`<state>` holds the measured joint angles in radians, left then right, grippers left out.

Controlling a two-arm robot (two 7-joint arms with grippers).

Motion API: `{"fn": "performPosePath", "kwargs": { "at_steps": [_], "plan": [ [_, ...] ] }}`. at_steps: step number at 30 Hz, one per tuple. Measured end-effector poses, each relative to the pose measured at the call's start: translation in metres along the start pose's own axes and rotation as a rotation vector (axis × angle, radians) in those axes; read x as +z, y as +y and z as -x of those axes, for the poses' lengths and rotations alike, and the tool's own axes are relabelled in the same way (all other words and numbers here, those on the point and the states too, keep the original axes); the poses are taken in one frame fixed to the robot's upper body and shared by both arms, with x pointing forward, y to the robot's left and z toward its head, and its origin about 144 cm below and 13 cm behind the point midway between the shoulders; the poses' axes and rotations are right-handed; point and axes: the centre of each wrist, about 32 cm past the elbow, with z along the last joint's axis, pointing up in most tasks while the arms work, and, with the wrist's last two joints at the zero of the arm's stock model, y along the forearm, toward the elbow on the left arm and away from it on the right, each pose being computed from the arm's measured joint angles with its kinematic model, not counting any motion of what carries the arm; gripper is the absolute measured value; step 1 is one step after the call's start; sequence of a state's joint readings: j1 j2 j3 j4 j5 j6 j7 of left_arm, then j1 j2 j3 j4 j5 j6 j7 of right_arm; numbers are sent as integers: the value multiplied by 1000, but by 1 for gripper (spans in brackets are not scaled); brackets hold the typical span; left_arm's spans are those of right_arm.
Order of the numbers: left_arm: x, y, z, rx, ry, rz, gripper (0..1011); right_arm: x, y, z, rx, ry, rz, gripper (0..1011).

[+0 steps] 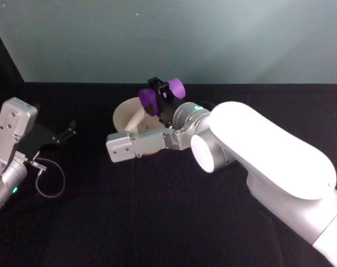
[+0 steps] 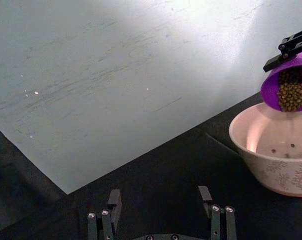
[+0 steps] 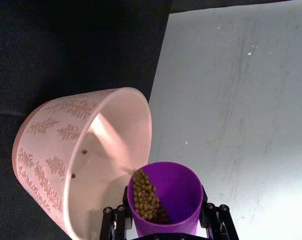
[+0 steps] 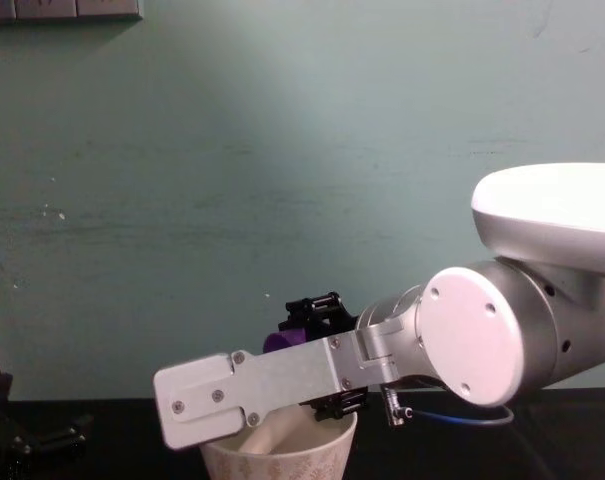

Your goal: Pick up the cup and pour the mung beans from the cup into the bowl.

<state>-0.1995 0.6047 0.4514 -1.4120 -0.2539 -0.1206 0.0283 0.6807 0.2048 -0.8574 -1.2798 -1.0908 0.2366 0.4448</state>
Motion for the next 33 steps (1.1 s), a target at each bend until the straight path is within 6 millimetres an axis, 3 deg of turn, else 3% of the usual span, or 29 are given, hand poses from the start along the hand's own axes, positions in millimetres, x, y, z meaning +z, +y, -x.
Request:
{"fn": "performPosePath", "kwargs": {
  "at_steps": [33],
  "plan": [
    [0, 0, 0, 0, 0, 0, 1000, 4, 0, 1, -4, -25, -8, 731]
  ]
}}
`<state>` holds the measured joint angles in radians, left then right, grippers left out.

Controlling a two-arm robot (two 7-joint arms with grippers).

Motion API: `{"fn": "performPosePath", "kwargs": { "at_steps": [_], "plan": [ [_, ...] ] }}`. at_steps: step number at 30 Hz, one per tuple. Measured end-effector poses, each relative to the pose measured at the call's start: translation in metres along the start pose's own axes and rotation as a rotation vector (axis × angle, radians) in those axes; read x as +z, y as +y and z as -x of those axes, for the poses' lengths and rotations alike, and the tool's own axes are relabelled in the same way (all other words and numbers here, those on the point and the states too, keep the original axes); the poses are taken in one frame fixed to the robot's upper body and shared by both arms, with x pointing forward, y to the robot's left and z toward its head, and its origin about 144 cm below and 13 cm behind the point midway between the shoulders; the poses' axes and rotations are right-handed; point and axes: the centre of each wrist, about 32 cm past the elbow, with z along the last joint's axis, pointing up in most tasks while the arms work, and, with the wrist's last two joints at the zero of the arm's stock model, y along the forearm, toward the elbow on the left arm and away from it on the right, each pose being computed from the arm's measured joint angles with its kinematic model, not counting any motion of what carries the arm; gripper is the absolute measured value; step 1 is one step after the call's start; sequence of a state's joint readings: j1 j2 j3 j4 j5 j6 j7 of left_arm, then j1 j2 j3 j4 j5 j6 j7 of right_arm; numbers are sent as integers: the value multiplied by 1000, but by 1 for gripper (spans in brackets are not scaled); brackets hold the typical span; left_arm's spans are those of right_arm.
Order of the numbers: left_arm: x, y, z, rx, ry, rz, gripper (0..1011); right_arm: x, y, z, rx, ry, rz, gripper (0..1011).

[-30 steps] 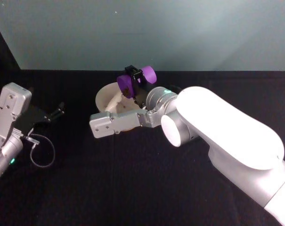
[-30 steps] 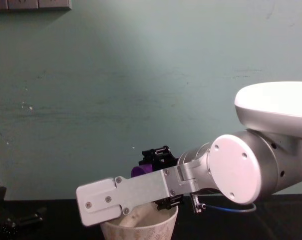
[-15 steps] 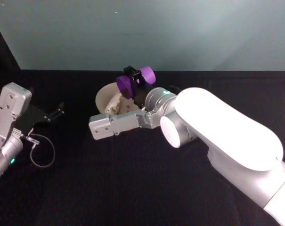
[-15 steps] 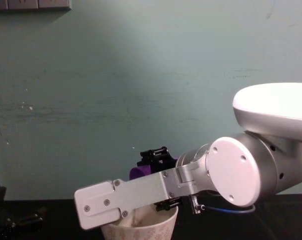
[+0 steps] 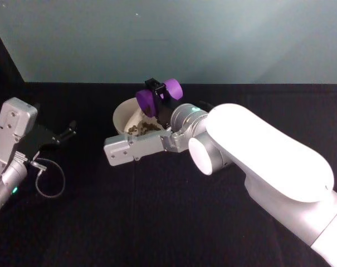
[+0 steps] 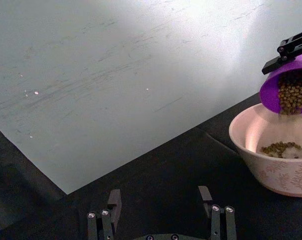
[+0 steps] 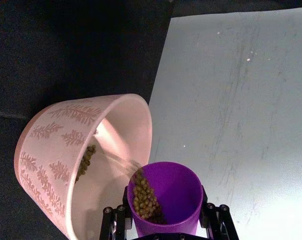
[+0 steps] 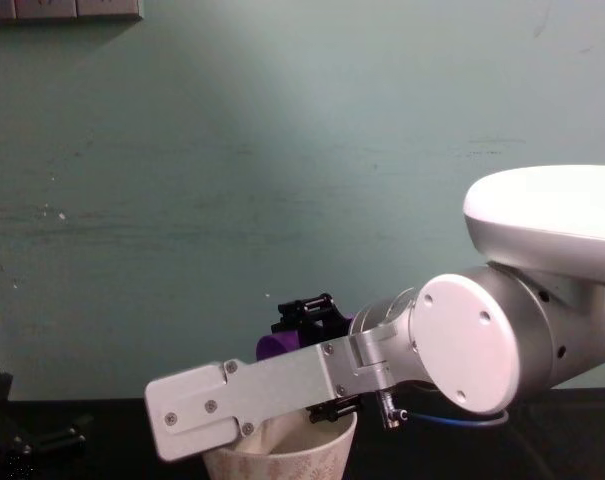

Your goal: Pick up the cup and pour the mung beans from the cup into the bowl.

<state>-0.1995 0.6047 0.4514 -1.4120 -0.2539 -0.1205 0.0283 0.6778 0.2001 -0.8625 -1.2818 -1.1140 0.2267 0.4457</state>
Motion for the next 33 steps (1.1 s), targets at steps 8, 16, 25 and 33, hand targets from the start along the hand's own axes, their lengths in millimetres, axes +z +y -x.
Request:
{"fn": "performPosePath", "kwargs": {
  "at_steps": [8, 16, 25, 33],
  "plan": [
    [0, 0, 0, 0, 0, 0, 1000, 1, 0, 0, 0, -7, 1, 731],
    [0, 0, 0, 0, 0, 0, 1000, 1, 0, 0, 0, -17, 6, 731],
    [0, 0, 0, 0, 0, 0, 1000, 3, 0, 0, -7, -38, 13, 731],
    [0, 0, 0, 0, 0, 0, 1000, 8, 0, 0, -3, -85, 23, 731]
  ]
}}
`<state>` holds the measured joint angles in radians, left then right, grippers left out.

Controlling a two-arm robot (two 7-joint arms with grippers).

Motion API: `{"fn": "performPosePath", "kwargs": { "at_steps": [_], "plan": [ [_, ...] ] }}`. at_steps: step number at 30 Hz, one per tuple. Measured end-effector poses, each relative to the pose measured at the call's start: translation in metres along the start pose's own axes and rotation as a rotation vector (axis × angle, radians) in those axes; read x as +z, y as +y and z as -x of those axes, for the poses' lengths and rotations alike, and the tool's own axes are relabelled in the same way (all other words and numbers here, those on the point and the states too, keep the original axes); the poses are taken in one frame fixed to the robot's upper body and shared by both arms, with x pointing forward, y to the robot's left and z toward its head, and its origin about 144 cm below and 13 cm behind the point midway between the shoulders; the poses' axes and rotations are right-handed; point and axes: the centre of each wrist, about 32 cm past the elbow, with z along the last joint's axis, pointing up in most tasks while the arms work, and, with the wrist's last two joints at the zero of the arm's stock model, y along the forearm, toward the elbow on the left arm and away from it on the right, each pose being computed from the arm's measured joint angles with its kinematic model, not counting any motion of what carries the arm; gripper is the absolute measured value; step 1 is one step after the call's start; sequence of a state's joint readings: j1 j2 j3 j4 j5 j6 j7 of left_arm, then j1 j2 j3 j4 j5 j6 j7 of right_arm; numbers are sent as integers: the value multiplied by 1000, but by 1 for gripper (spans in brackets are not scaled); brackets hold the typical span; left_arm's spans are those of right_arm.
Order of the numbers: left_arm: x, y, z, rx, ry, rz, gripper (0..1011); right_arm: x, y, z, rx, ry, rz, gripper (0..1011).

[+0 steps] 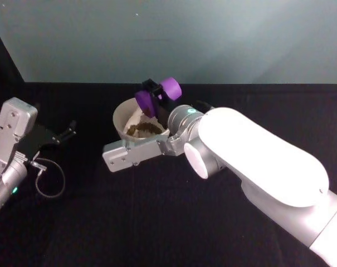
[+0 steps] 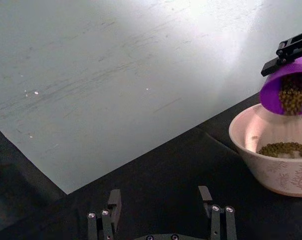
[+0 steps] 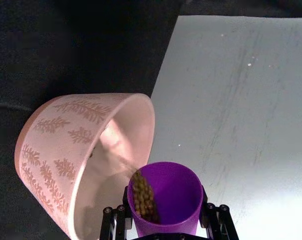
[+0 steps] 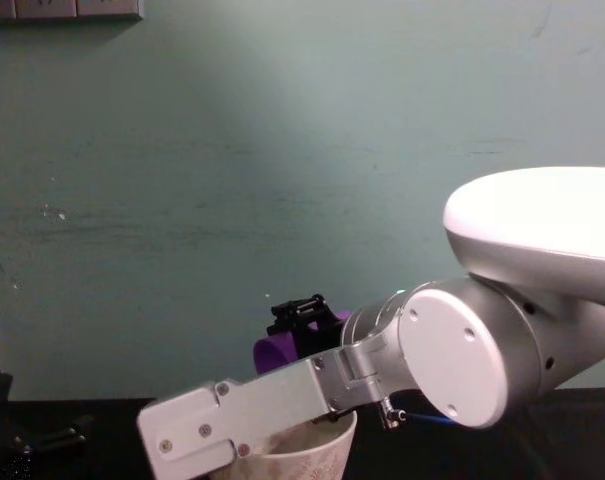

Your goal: Pick up the cup and pour the mung beans from the cup into the bowl.

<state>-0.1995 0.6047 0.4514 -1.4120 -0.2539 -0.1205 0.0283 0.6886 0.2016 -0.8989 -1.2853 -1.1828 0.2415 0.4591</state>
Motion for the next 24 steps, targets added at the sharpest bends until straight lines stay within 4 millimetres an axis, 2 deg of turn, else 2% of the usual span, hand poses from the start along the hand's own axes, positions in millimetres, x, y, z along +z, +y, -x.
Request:
{"fn": "performPosePath", "kwargs": {
  "at_steps": [24],
  "plan": [
    [0, 0, 0, 0, 0, 0, 1000, 18, -5, -2, -22, -257, 78, 731]
  ]
}}
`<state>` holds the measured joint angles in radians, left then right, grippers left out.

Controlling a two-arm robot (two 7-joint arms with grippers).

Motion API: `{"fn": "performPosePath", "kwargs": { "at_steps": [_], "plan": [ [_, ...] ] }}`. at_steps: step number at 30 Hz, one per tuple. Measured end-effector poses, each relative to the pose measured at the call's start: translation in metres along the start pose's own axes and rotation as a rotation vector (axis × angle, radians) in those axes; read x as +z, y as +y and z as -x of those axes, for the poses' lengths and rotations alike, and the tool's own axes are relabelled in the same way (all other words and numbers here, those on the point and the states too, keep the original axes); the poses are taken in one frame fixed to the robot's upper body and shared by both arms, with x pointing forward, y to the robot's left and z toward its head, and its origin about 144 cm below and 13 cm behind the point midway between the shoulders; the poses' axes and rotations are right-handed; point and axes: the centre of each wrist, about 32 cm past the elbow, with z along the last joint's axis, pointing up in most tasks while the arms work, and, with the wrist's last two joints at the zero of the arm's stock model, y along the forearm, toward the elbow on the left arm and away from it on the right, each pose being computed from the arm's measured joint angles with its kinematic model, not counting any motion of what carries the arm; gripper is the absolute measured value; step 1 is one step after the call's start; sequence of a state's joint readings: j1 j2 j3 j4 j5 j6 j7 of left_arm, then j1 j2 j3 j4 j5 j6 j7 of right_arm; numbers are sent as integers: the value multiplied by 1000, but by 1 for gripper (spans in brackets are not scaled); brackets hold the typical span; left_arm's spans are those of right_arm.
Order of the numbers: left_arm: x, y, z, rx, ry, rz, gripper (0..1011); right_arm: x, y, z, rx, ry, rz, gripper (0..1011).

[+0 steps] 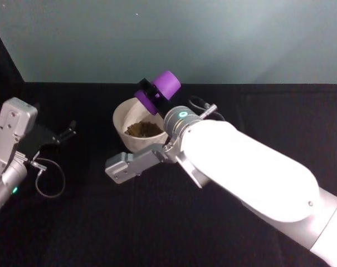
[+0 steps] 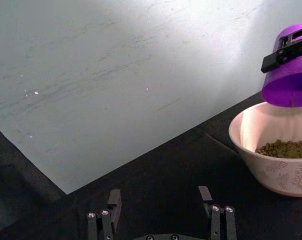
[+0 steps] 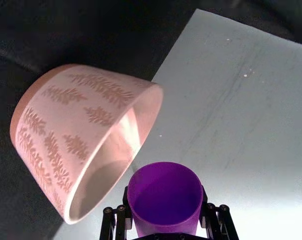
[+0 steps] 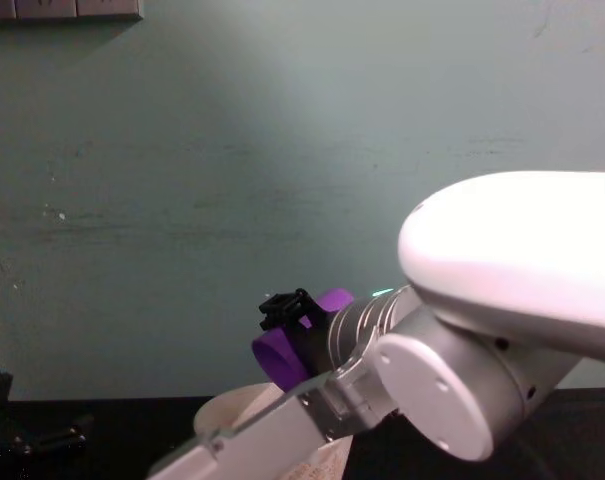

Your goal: Pick up the cup and pour the mung beans from the cup into the bowl.

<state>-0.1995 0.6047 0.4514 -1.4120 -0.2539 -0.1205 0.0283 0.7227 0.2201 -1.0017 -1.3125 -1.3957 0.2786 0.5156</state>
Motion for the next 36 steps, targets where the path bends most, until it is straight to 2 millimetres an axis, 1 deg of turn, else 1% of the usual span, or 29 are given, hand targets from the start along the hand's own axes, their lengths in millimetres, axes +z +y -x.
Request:
{"fn": "performPosePath", "kwargs": {
  "at_steps": [5, 8, 17, 23, 24, 27, 30, 34, 35, 36],
  "plan": [
    [0, 0, 0, 0, 0, 0, 1000, 6, -1, 2, 5, -106, 30, 731],
    [0, 0, 0, 0, 0, 0, 1000, 7, -2, 2, 3, -135, 36, 731],
    [0, 0, 0, 0, 0, 0, 1000, 6, -3, 3, -4, -144, 33, 731],
    [0, 0, 0, 0, 0, 0, 1000, -7, -9, 4, -51, 69, 4, 731],
    [0, 0, 0, 0, 0, 0, 1000, -12, -11, 5, -60, 147, -2, 731],
    [0, 0, 0, 0, 0, 0, 1000, -17, -14, 5, -74, 252, -15, 731],
    [0, 0, 0, 0, 0, 0, 1000, -30, -20, 6, -96, 435, -33, 731],
    [0, 0, 0, 0, 0, 0, 1000, -40, -23, 10, -108, 577, -62, 731],
    [0, 0, 0, 0, 0, 0, 1000, -46, -24, 12, -114, 658, -78, 731],
    [0, 0, 0, 0, 0, 0, 1000, -50, -25, 14, -118, 698, -87, 731]
  ]
}}
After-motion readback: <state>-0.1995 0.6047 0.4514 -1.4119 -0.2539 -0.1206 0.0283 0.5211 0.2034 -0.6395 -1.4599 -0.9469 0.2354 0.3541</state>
